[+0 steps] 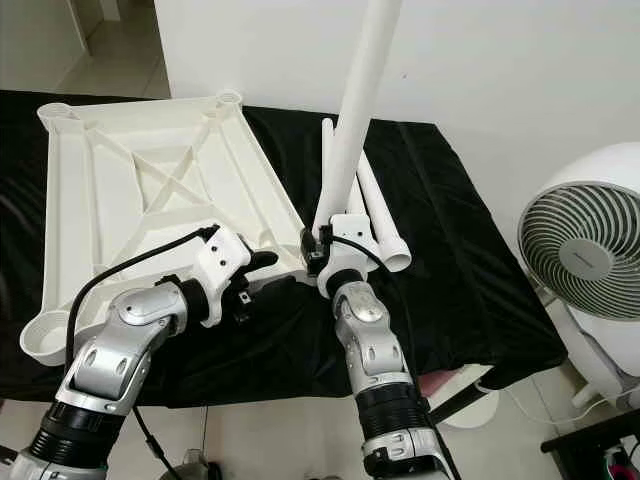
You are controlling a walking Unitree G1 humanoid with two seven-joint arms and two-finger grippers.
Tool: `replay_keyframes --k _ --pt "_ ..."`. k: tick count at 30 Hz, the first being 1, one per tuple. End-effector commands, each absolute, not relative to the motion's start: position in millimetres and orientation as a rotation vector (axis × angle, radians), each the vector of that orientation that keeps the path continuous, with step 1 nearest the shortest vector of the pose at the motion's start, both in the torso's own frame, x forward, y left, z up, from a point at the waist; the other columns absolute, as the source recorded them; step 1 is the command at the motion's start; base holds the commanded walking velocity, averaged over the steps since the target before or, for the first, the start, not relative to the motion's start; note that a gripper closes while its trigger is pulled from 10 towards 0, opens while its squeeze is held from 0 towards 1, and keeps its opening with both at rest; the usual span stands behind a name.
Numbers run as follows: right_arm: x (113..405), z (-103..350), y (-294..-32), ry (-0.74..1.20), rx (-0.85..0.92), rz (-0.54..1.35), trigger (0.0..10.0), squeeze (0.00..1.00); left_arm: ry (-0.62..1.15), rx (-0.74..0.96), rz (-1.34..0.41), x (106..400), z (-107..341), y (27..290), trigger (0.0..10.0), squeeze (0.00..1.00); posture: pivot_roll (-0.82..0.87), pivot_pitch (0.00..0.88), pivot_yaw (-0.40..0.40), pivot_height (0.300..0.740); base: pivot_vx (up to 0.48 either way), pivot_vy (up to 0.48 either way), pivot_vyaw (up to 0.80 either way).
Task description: Building children table
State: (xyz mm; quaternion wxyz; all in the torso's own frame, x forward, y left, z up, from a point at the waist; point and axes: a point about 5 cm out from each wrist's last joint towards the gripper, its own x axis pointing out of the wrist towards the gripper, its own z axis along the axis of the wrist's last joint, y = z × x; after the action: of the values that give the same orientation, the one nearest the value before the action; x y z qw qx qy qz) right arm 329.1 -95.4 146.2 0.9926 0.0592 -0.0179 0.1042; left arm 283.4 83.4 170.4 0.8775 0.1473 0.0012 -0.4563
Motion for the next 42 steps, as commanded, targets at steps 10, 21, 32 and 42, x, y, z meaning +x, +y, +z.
replay_keyframes --k 10,21,32,42 --pt "321 161 -114 -0.145 0.137 0.201 10.0 1.00 -0.013 0.302 -0.859 287 171 86 10.0 0.00 0.06 0.023 -0.085 0.740 0.000 0.000 0.00" --pt "296 147 -131 -0.159 0.128 0.197 10.0 0.00 -0.001 0.310 -0.860 288 169 88 10.0 0.00 0.05 0.055 -0.072 0.740 0.000 0.000 0.00" --pt "263 141 -144 -0.199 0.126 0.202 10.0 0.00 0.053 0.336 -0.837 297 164 96 10.0 0.00 0.02 0.081 -0.046 0.740 0.000 0.000 0.00" --pt "242 143 -159 -0.218 0.095 0.184 10.0 0.00 0.205 0.418 -0.807 309 144 104 10.0 0.00 -0.02 0.102 -0.012 0.740 0.000 0.000 0.00"
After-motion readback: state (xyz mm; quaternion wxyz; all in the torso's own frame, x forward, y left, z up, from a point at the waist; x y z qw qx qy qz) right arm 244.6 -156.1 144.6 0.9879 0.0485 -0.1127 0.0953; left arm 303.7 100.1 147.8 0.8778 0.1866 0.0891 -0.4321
